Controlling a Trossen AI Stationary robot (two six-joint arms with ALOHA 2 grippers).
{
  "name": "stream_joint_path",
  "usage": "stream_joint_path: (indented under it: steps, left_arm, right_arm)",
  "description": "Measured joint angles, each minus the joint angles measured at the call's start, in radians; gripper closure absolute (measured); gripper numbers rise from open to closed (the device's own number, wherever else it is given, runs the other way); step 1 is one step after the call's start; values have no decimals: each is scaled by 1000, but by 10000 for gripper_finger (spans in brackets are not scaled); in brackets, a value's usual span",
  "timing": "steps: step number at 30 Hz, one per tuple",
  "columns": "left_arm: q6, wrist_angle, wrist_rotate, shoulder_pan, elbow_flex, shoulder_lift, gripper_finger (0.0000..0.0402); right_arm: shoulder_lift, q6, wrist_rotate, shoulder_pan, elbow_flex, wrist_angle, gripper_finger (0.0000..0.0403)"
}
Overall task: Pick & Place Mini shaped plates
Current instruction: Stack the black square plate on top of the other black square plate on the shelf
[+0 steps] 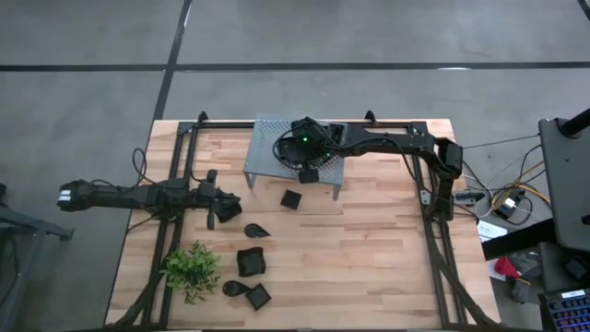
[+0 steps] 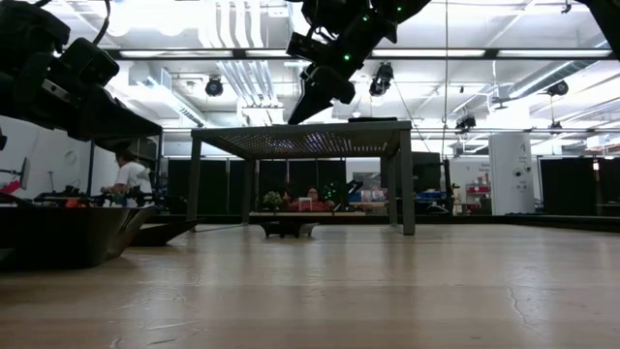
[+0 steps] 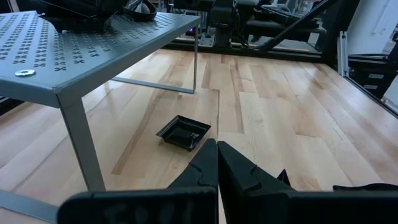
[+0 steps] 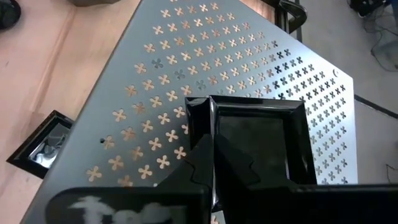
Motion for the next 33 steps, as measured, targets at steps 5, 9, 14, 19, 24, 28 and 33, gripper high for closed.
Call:
stream_joint_path:
  steps: [5,9,14,19,24,28,33]
  left_arm:
    - [0,0,0,0,0,0,401]
    - [0,0,0,0,0,0,401]
    - [0,0,0,0,0,0,401]
    - [0,0,0,0,0,0,401]
    - [0,0,0,0,0,0,401]
    - [0,0,0,0,0,0,401]
    - [0,0,0,0,0,0,401]
  right_arm:
    - [0,2,0,8,6,-19,395]
    - [-1,1,0,21,7,-19,395]
    - [-13,-3,3,42,7,-22,395]
    - [-29,-17,25,48,8,-18,395]
    - [-31,-17,27,47,8,-55,395]
    - [-29,-49,28,57,8,-41,395]
    - [-29,-69,31,71,11,-31,395]
